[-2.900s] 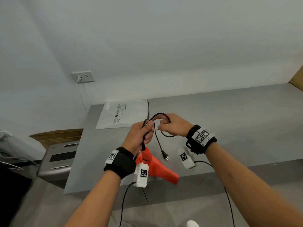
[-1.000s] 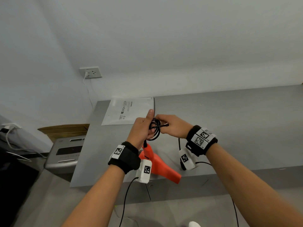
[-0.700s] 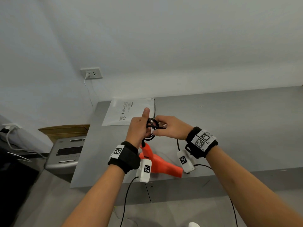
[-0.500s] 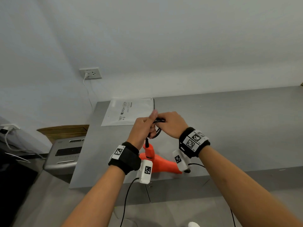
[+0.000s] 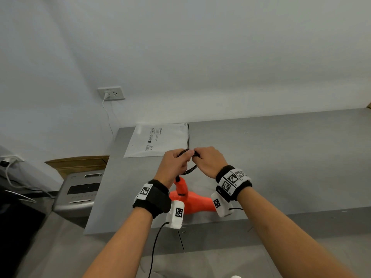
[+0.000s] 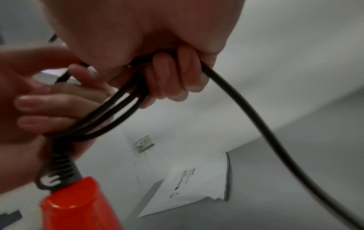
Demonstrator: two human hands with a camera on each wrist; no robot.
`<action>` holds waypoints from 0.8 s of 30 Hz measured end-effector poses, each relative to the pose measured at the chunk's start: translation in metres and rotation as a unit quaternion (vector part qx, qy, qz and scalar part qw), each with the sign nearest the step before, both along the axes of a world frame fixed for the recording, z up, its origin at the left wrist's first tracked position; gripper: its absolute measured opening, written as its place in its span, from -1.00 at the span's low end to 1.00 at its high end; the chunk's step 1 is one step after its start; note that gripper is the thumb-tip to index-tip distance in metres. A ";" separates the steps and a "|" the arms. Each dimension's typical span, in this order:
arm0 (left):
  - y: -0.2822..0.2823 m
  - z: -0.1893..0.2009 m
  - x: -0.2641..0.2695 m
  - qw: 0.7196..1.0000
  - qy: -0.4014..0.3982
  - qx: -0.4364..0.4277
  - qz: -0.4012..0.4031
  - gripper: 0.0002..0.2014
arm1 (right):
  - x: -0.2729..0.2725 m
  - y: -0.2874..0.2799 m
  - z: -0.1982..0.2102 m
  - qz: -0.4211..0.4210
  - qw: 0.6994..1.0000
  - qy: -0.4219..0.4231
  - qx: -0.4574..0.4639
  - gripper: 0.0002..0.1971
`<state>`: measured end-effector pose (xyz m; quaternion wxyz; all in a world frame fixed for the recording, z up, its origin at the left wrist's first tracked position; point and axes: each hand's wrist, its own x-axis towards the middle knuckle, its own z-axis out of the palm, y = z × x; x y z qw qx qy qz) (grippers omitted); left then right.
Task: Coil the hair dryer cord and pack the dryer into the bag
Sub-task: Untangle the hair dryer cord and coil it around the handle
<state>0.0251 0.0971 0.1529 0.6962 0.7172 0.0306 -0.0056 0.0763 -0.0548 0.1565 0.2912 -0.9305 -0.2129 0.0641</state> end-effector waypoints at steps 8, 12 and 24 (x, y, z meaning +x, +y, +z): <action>-0.003 0.001 -0.001 0.990 -0.020 0.140 -0.017 -0.62 | 0.000 -0.007 0.009 0.038 0.999 0.028 0.016 -0.71; -0.002 -0.003 0.002 0.994 -0.023 0.076 0.070 -0.61 | 0.007 -0.017 -0.001 0.016 0.992 0.061 0.108 -0.67; 0.006 -0.005 0.005 0.995 -0.005 -0.030 0.097 -0.58 | 0.011 -0.065 -0.099 -0.001 0.987 0.106 -0.123 -0.78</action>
